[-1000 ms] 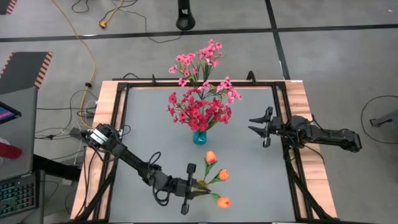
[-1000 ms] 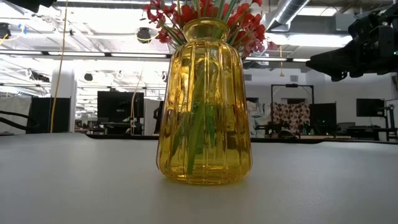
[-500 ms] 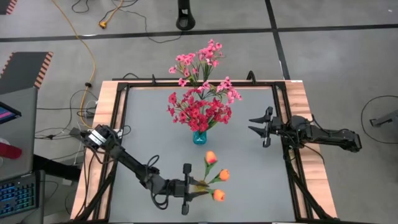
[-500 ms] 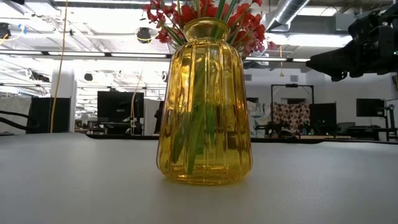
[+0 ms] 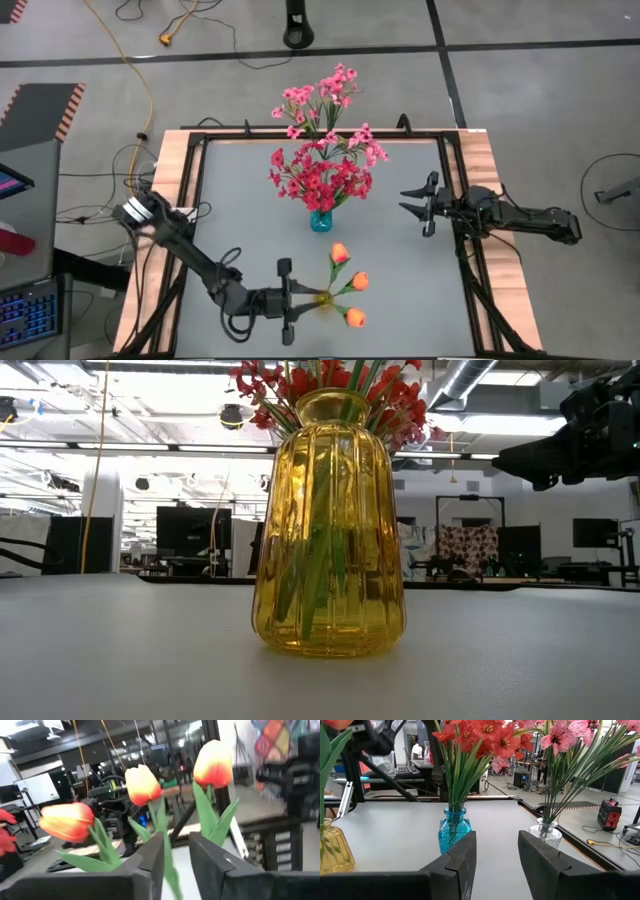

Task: Sort flowers into vase by color
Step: Return to Home Position

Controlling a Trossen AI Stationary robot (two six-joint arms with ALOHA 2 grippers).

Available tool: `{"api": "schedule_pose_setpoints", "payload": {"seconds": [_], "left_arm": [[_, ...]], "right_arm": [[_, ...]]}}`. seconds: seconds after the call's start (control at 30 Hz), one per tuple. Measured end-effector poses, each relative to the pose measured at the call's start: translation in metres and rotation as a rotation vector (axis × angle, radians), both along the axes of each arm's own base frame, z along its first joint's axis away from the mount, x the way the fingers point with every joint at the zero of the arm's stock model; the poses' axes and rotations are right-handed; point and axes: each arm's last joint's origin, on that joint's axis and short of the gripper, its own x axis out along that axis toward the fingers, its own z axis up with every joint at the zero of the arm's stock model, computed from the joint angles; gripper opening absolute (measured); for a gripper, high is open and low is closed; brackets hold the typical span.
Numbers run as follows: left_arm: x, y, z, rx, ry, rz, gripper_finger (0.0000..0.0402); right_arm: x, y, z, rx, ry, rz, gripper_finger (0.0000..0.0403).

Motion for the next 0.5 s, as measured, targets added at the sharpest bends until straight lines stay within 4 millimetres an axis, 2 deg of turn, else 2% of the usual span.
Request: {"api": "schedule_pose_setpoints", "payload": {"seconds": [0.2,0.4,0.5], "left_arm": [[-0.015,0.031,0.037,0.035,0.129,0.024,0.0008],[-0.036,0.078,0.077,0.051,0.193,-0.066,0.0],[-0.053,0.108,0.084,0.009,0.137,-0.069,0.0]], "right_arm": [[0.0,0.0,0.0,0.0,0.0,0.0,0.0171],[0.0,0.0,0.0,0.0,0.0,0.0,0.0171],[0.0,0.0,0.0,0.0,0.0,0.0,0.0171]]}}
